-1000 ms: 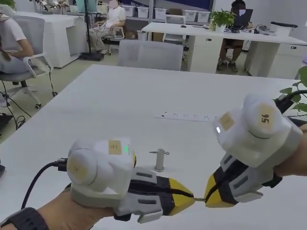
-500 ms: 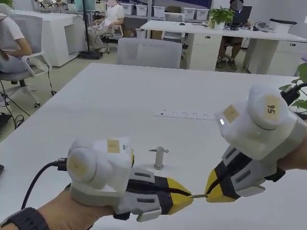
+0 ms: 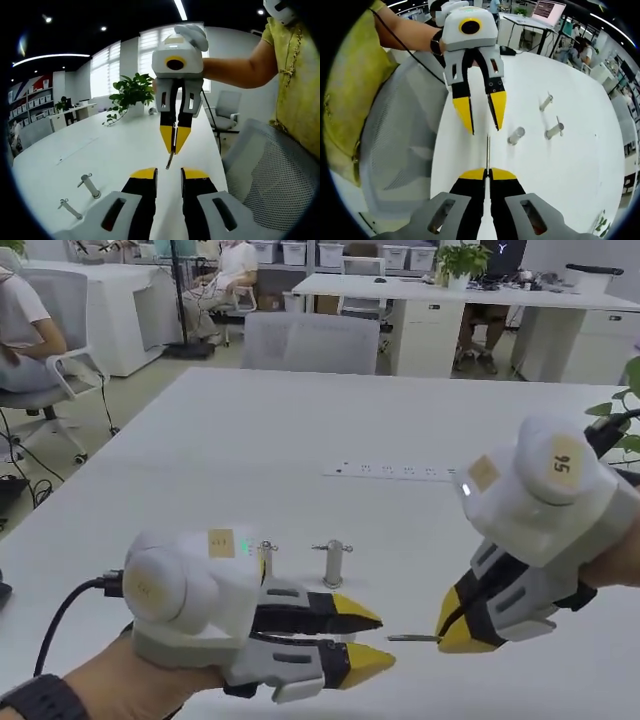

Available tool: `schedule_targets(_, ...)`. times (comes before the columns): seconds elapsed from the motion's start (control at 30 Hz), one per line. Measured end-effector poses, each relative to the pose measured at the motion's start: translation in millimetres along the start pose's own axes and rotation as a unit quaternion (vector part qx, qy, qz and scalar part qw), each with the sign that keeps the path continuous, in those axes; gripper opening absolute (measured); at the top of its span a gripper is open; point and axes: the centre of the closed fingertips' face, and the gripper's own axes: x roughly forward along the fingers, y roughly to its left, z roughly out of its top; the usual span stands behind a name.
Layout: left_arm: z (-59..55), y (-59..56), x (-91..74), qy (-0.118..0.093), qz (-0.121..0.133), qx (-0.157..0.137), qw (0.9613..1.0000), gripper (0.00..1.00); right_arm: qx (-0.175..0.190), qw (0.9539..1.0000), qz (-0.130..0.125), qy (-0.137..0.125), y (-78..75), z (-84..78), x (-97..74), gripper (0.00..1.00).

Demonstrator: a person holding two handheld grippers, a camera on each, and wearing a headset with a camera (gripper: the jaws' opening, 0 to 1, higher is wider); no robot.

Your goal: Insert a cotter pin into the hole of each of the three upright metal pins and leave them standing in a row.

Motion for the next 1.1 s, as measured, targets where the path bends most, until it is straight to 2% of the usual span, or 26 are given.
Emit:
schedule_targets(0.1,-2.9,13.3,-5.7,0.0,0.019,-0.007,0.9998,0.21,0.007,1.0,-0.006,0.004,-6.2,-4.4,1.2,0.03)
schedule_targets(0.23,-14.4,30.9,-10.2,0.01,0.04,-0.023,0.9989,0.25,0.013,0.9998,-0.009,0.007,-12.0,-7.4,1.4,0.03)
schedule_targets(0.33,-22.4,38.5,-10.0,0.018,0.046,-0.025,0.9985,0.27,0.019,0.9997,-0.013,0.008,-16.8,-8.7,2.1,0.03)
schedule_targets(0.57,-49.8,58.5,-2.4,0.043,0.05,-0.042,0.9969,0.28,0.038,0.999,-0.023,0.009,-28.8,-9.1,9.2,0.03)
schedule_targets(0.63,-56.4,60.6,2.1,0.051,0.048,-0.045,0.9966,0.28,0.043,0.9985,-0.03,0.012,-33.7,-11.3,12.4,0.03)
schedule_targets(0.87,-70.7,64.6,16.3,0.059,0.042,-0.059,0.9956,0.29,0.065,0.9973,-0.029,0.018,-42.6,-15.2,26.8,0.03)
schedule_targets(1.1,-77.3,64.7,23.1,0.059,0.045,-0.066,0.995,0.28,0.082,0.9963,-0.023,0.013,-47.6,-15.2,38.7,0.03)
